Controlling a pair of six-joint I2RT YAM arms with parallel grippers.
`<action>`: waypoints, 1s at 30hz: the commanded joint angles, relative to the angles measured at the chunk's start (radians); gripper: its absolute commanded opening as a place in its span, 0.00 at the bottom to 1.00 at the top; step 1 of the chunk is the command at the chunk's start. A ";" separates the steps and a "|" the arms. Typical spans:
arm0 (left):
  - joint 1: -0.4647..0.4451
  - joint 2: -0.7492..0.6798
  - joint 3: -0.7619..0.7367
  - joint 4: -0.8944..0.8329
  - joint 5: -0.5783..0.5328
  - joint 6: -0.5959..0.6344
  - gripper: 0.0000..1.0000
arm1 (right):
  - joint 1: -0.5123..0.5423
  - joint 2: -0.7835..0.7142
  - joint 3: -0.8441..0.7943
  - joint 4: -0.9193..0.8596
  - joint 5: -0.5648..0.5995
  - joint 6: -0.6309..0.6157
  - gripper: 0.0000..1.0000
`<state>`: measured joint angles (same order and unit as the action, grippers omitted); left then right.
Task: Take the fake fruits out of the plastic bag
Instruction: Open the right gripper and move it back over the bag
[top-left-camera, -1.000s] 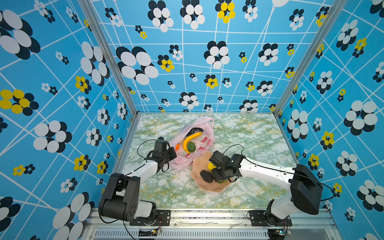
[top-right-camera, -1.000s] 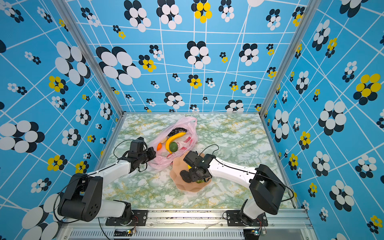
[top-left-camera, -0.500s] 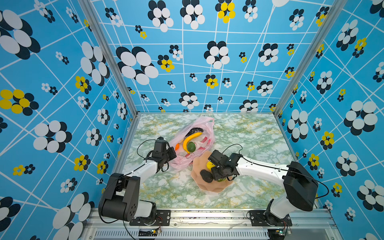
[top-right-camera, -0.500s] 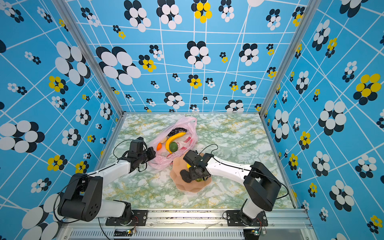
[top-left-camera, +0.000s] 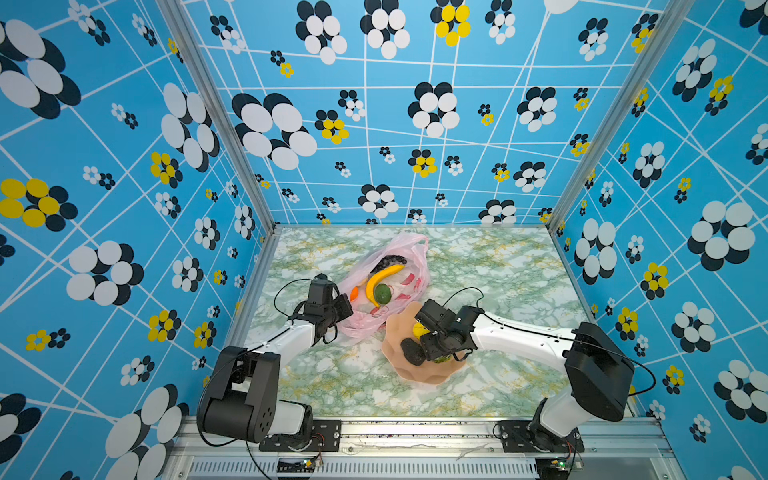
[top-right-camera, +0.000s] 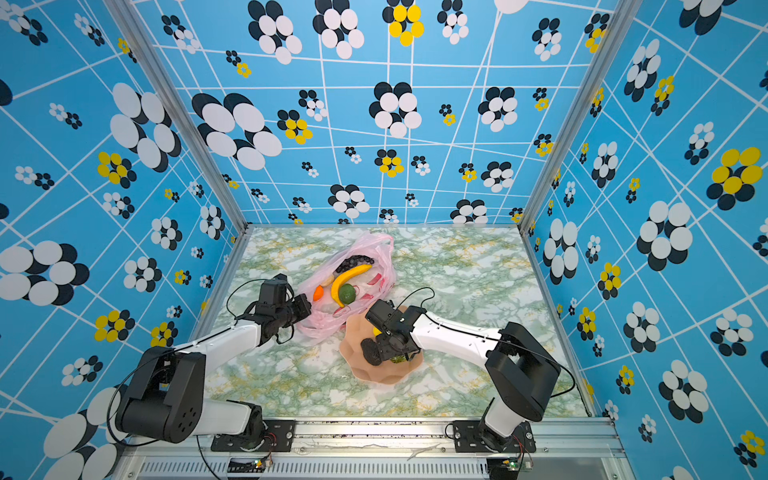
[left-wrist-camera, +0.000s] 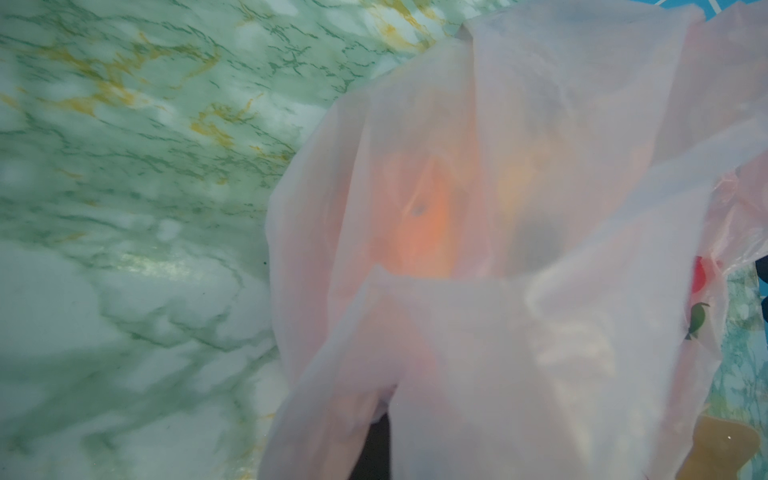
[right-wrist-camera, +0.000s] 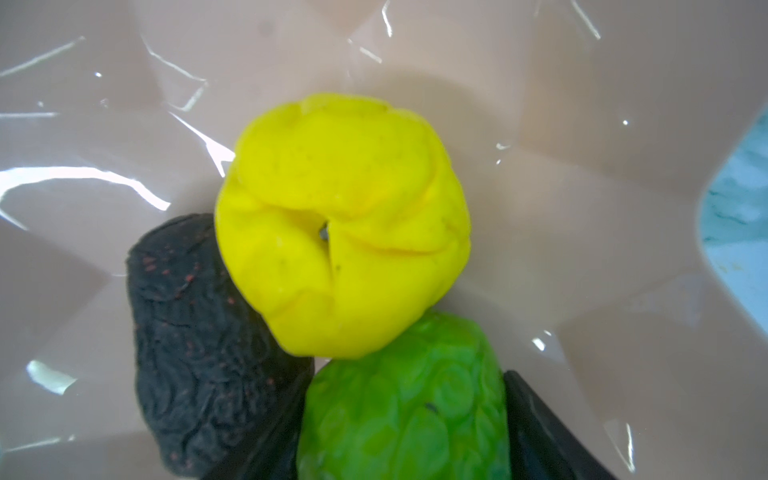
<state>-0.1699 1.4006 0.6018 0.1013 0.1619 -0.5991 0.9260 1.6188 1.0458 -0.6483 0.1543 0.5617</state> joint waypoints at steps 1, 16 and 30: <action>0.008 -0.012 0.003 -0.003 0.013 0.019 0.00 | -0.006 -0.016 0.035 -0.049 0.037 -0.012 0.77; 0.007 0.002 0.000 0.013 0.024 0.019 0.00 | -0.006 -0.115 0.142 -0.183 0.101 -0.060 0.92; 0.006 -0.010 -0.006 0.029 0.032 0.026 0.00 | -0.037 0.054 0.489 -0.080 0.125 -0.199 0.88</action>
<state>-0.1703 1.4006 0.6018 0.1131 0.1776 -0.5983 0.9016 1.6001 1.4776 -0.7757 0.2836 0.4118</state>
